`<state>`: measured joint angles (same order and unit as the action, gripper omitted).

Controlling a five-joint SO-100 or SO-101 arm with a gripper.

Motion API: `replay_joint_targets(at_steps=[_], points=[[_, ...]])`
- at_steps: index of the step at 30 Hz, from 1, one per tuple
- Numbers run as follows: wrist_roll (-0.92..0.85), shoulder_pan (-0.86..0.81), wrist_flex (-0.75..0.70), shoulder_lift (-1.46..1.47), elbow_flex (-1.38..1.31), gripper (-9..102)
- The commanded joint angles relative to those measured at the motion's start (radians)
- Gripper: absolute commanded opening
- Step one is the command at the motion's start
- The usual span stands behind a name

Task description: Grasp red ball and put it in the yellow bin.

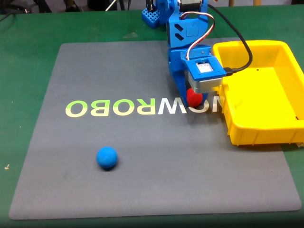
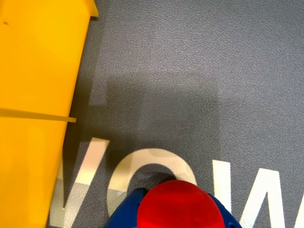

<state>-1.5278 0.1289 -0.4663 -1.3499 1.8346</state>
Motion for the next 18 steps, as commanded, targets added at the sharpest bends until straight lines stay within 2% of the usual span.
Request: replay_joint_targets(at_steps=[1, 18], points=[[0.012, -0.031, 0.023, -0.055, -0.061, 0], [-0.044, -0.064, -0.02, -0.316, -0.094, 0]])
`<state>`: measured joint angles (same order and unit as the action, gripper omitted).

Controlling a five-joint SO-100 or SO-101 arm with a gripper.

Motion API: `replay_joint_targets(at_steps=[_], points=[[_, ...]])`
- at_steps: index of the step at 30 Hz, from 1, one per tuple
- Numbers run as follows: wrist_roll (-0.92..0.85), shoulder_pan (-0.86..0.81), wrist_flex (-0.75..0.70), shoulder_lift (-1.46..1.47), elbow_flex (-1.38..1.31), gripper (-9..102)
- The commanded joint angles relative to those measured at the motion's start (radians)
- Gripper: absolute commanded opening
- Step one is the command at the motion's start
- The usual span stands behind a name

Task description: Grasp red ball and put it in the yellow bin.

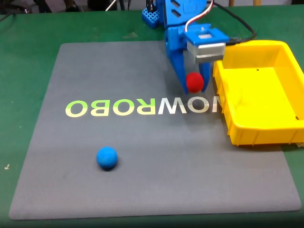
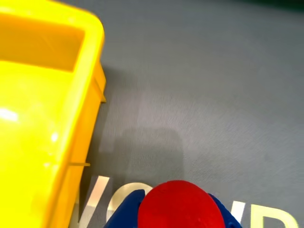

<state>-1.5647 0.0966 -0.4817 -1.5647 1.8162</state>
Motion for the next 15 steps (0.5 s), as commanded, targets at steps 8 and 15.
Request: replay_joint_targets(at_steps=[8, 15], points=[[-0.021, -0.008, -0.058, -0.236, -0.075, 0], [-0.028, 0.054, -0.114, -0.339, -0.069, 0]])
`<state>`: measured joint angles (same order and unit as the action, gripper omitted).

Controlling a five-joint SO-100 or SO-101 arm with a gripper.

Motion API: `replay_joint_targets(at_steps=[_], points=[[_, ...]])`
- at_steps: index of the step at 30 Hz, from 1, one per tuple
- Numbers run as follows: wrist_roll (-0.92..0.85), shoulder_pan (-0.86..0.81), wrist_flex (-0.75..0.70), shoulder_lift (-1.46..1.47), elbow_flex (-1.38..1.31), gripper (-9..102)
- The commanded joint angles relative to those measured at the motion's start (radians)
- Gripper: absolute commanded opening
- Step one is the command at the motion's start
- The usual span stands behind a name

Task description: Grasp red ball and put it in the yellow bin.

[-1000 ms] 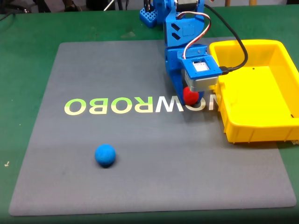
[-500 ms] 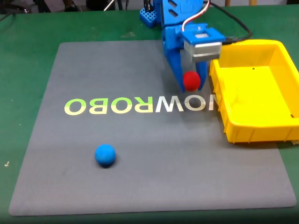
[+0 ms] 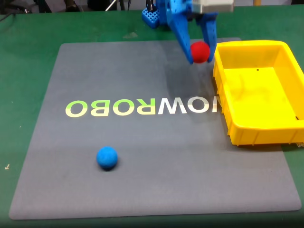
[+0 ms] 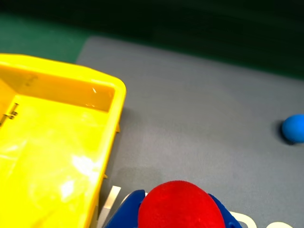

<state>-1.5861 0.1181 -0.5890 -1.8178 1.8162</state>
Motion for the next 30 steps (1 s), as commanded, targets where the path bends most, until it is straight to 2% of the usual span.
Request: replay_joint_targets(at_steps=[1, 18, 30], points=[[-0.005, 0.046, -0.009, -0.1, -0.063, 0], [0.054, 0.374, -0.023, -0.087, -0.048, 0], [0.031, 0.374, -0.008, -0.038, -0.055, 1]])
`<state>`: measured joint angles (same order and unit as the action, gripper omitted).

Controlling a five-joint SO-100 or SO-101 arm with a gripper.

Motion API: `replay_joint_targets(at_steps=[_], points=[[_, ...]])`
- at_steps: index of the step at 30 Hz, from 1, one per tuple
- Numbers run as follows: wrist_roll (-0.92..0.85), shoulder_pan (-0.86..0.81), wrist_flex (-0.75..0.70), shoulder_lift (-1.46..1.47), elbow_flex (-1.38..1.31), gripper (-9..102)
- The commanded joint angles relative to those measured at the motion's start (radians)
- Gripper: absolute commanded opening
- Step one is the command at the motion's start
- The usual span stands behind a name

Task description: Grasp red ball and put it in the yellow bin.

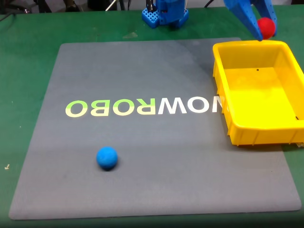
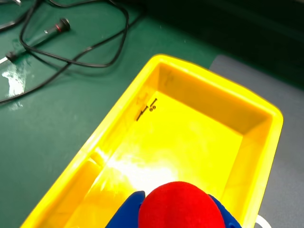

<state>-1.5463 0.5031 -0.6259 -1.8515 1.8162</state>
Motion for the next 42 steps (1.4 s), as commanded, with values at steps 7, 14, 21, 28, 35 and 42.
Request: replay_joint_targets(at_steps=[7, 14, 21, 28, 35, 42], points=[[0.011, -0.035, 0.035, -0.005, -0.058, 38], [0.009, -0.058, 0.038, -0.011, -0.058, 43], [0.005, -0.071, 0.032, -0.035, -0.055, 42], [0.0, -0.13, -0.005, -0.192, 0.055, 39], [-0.037, -0.307, -0.038, -0.537, 0.423, 33], [-0.12, -0.451, -0.049, -0.899, 0.839, 8]])
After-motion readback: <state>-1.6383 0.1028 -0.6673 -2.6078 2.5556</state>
